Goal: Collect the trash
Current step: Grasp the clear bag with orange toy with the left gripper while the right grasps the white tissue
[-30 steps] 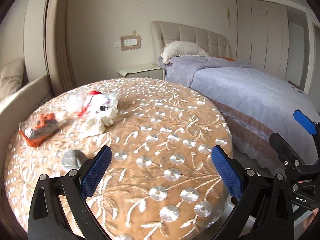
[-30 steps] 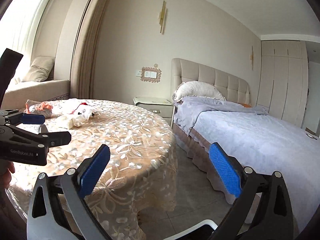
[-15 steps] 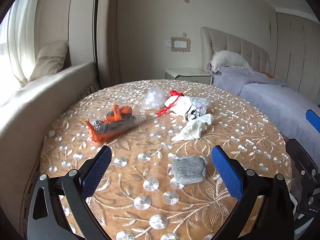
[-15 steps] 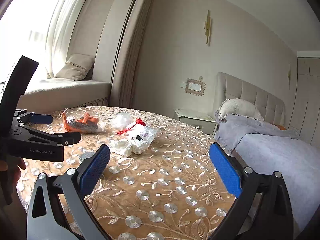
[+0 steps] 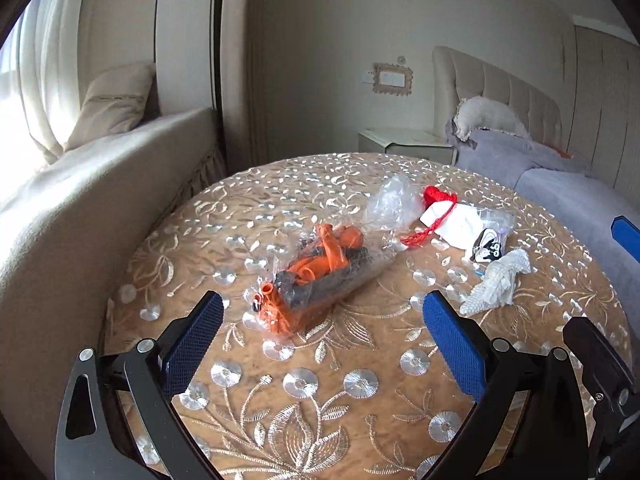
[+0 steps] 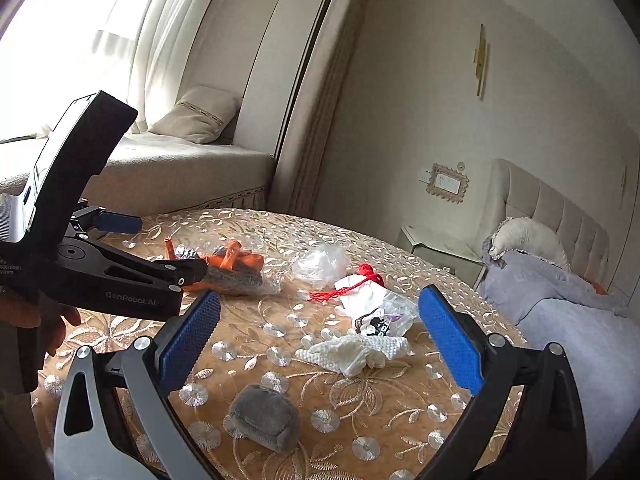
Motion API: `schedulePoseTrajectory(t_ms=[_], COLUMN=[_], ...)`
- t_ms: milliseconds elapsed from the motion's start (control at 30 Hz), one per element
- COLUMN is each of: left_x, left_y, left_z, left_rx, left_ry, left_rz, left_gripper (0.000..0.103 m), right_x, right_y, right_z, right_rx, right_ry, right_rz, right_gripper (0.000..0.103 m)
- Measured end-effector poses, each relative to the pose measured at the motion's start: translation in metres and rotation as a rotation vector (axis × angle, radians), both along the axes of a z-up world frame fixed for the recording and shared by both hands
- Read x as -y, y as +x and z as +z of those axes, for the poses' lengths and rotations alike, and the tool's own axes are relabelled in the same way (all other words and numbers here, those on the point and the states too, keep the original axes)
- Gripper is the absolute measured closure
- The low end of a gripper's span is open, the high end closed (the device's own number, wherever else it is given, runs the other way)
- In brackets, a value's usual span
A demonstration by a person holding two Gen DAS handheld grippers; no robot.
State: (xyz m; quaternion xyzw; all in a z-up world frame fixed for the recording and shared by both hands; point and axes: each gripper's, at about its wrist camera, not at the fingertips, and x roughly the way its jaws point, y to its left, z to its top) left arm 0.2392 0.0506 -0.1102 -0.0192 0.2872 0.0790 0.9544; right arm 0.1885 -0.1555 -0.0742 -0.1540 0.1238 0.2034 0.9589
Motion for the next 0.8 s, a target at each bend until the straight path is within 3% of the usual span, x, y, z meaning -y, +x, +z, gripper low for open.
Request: schedulePoseTrajectory(t_ms=[333, 600, 633, 700, 767, 800], left_x=[-0.023, -0.013, -0.012, -0.011, -0.009, -0.009], left_y=[0.055, 0.088, 0.091, 0.096, 0.099, 0.100], left_z=[-0.016, -0.037, -0.039, -0.044, -0.046, -0.047], left_rx=[-0.093, -0.208, -0.224, -0.260, -0.272, -0.280], left_ry=[0.005, 0.045, 0.039, 0.041, 0.039, 0.035], left_rz=[-0.045, -0.122, -0.133, -0.137, -0.150, -0.159], left_gripper=[0.005, 0.007, 0.011, 0.034, 0.042, 0.052], right_x=[-0.024, -0.022, -0.020, -0.015, -0.011, -0.009], right_y=[0.029, 0.037, 0.038, 0.039, 0.039, 0.039], right_z=[-0.008, -0.013, -0.013, -0.013, -0.013, -0.013], right_rx=[-0.038, -0.041, -0.047, -0.051, -0.057, -0.059], right_ry=[-0.039, -0.067, -0.064, -0.051, -0.040, -0.033], right_rz=[-0.012, -0.037, -0.039, -0.046, -0.054, -0.056], right_gripper=[0.004, 0.004, 0.004, 0.004, 0.004, 0.004])
